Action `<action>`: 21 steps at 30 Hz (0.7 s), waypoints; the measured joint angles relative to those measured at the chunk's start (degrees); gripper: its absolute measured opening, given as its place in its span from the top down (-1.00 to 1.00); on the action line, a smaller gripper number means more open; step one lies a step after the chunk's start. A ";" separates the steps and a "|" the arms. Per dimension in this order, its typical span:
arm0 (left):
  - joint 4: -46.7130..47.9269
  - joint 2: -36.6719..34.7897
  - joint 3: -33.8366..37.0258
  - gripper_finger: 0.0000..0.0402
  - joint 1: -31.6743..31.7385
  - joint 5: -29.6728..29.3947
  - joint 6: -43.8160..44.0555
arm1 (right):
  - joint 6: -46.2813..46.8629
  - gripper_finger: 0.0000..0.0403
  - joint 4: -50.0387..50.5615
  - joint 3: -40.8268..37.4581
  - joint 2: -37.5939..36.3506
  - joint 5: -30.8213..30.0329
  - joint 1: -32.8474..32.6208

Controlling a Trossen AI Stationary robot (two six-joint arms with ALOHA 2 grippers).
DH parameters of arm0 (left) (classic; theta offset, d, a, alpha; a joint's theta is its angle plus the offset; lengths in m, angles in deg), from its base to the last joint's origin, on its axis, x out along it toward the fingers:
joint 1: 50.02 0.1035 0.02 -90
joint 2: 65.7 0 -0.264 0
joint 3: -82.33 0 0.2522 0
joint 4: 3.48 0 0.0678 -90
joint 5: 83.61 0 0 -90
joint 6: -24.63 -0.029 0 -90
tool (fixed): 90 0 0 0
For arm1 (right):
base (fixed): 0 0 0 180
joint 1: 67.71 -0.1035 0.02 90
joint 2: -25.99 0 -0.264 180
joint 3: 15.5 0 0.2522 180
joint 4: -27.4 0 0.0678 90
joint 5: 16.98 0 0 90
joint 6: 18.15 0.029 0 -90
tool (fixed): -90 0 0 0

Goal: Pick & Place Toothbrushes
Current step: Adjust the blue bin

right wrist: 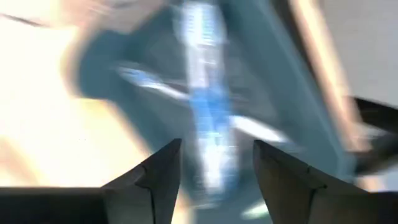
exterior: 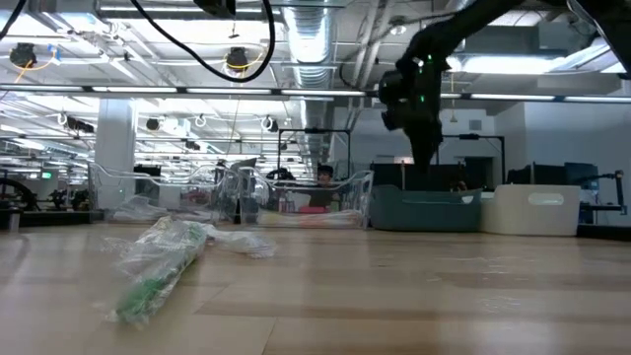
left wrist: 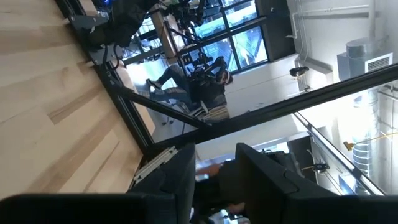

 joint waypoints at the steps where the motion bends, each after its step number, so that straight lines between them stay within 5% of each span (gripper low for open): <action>1: 0.00 0.00 0.00 0.46 0.00 0.12 0.00 | 2.40 0.07 2.03 1.20 -0.10 2.79 -0.23; 5: 0.02 0.00 0.00 0.46 0.00 0.44 -0.71 | 15.02 0.24 8.73 1.59 -0.12 8.18 -2.42; 11: 0.02 0.00 0.00 0.46 -0.18 0.43 -1.53 | 18.29 0.93 7.34 -4.85 -0.02 9.24 -8.44; 21: 0.04 0.00 0.00 0.46 -0.92 0.44 -1.97 | 27.28 0.99 -10.72 -20.18 -0.92 9.68 -8.99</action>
